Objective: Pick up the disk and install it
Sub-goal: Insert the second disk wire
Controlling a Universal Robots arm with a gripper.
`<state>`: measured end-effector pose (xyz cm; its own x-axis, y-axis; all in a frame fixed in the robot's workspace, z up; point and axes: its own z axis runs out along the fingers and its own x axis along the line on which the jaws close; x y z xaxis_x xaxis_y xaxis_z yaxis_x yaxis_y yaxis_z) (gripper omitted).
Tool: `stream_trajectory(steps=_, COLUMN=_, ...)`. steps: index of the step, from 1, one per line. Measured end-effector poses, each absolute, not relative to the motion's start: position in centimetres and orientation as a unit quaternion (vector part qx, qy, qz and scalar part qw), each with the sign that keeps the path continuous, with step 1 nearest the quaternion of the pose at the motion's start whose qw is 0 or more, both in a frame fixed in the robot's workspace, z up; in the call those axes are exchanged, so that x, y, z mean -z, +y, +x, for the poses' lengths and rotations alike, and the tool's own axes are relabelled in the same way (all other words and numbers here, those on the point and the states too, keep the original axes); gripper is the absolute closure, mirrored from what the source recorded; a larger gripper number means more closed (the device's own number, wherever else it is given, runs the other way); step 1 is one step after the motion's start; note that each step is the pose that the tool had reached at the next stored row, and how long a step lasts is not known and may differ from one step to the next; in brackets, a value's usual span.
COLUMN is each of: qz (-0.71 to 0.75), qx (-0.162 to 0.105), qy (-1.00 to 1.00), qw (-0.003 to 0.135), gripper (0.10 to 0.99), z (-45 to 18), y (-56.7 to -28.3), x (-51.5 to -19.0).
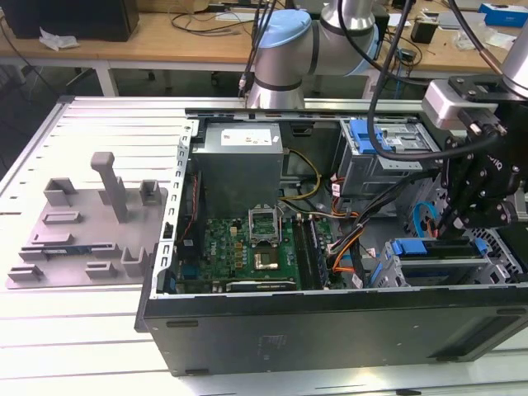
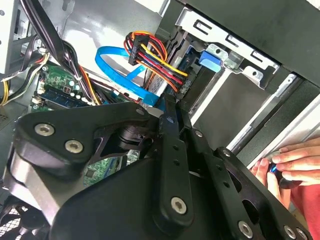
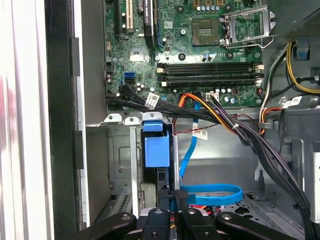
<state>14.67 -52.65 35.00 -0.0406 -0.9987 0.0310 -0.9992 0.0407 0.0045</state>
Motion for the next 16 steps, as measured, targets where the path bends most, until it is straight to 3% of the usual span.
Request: stream_trajectory(steps=16, qz=0.703, qx=-0.010, qy=-0.711, qw=0.012, gripper=0.925, z=14.67, y=-52.75, x=-34.72)
